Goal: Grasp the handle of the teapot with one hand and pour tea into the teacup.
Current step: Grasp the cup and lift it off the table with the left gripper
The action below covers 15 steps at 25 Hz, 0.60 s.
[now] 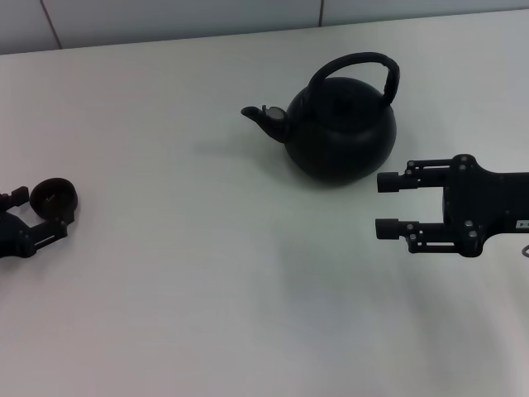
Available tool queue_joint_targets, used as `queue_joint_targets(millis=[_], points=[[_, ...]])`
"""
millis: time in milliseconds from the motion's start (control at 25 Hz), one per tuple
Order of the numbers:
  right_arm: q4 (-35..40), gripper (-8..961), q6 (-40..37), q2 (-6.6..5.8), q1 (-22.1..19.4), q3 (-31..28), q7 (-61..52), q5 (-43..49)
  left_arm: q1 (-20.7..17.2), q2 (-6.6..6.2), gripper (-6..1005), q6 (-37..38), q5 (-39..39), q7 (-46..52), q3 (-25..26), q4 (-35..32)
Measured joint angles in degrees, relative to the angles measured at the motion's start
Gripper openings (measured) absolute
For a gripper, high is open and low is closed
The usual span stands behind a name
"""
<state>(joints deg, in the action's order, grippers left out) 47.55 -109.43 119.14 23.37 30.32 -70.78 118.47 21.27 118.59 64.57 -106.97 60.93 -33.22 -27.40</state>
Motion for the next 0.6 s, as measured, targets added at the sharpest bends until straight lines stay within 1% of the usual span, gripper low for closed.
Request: queue_joint_targets(millis=[160, 400, 600], points=[[-0.1, 621, 0.0, 0.02, -0.1, -0.1, -0.1, 0.0, 0.7, -0.04, 860, -0.9, -0.2, 0.0, 0.0, 0.9], [-0.1, 621, -0.2, 0.04, -0.4, -0.2, -0.2, 0.0, 0.9, -0.05, 828, -1.3, -0.1, -0.8, 0.0, 1.3], [-0.1, 621, -0.2, 0.04, -0.4, -0.3, -0.2, 0.0, 1.1, -0.05, 802, -0.8, -0.1, -0.8, -1.6, 1.3]])
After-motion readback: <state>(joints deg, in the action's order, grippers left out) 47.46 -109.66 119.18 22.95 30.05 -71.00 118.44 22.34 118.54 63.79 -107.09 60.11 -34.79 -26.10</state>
